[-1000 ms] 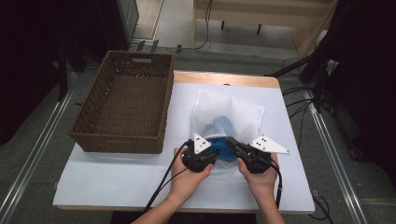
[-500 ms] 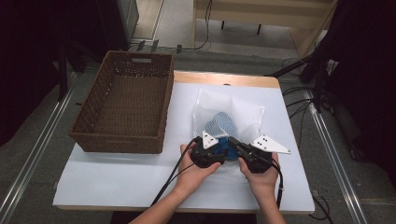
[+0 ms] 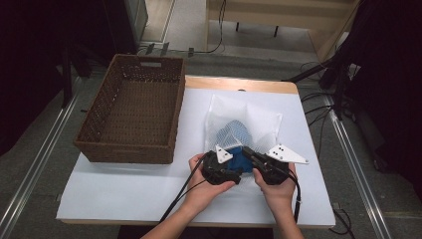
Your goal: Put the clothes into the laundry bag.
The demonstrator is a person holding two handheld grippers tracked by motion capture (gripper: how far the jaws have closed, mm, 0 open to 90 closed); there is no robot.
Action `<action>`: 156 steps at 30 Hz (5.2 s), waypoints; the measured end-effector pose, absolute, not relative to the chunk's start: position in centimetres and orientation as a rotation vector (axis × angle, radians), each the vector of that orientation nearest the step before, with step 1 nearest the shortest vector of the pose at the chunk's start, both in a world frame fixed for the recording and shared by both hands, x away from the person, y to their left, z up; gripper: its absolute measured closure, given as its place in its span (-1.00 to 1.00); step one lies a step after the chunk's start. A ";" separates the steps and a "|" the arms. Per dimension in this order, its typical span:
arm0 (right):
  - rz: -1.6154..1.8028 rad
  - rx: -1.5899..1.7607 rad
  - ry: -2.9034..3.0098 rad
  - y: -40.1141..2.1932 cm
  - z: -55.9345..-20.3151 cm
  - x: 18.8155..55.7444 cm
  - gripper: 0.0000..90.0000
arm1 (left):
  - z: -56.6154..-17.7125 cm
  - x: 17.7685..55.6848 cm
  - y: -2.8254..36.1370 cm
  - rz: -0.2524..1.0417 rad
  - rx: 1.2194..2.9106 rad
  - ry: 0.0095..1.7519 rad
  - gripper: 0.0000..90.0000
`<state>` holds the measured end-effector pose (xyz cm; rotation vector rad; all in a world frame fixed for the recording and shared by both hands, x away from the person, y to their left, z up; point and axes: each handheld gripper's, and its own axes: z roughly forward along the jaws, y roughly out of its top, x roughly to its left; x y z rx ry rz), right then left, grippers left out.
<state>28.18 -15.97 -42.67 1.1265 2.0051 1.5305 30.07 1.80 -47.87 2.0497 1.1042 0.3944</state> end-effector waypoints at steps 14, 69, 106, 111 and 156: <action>1.549 1.123 2.001 -15.9 -42.5 28.0 1.00 | -47.2 32.2 1.4 0.323 1.812 1.166 0.74; 1.452 1.244 2.038 -16.5 -45.4 29.2 1.00 | -47.2 34.0 2.9 0.307 1.823 1.190 0.19; 1.395 1.264 2.088 -18.6 -46.6 28.8 0.49 | -47.8 34.4 6.3 0.431 1.896 1.344 0.74; 1.383 1.380 1.940 -21.8 -45.8 27.9 0.39 | -47.7 33.7 7.1 0.425 1.895 1.341 0.90; 1.225 1.566 1.896 -27.3 -47.5 28.1 0.31 | -47.3 29.6 10.8 0.333 1.823 1.238 0.53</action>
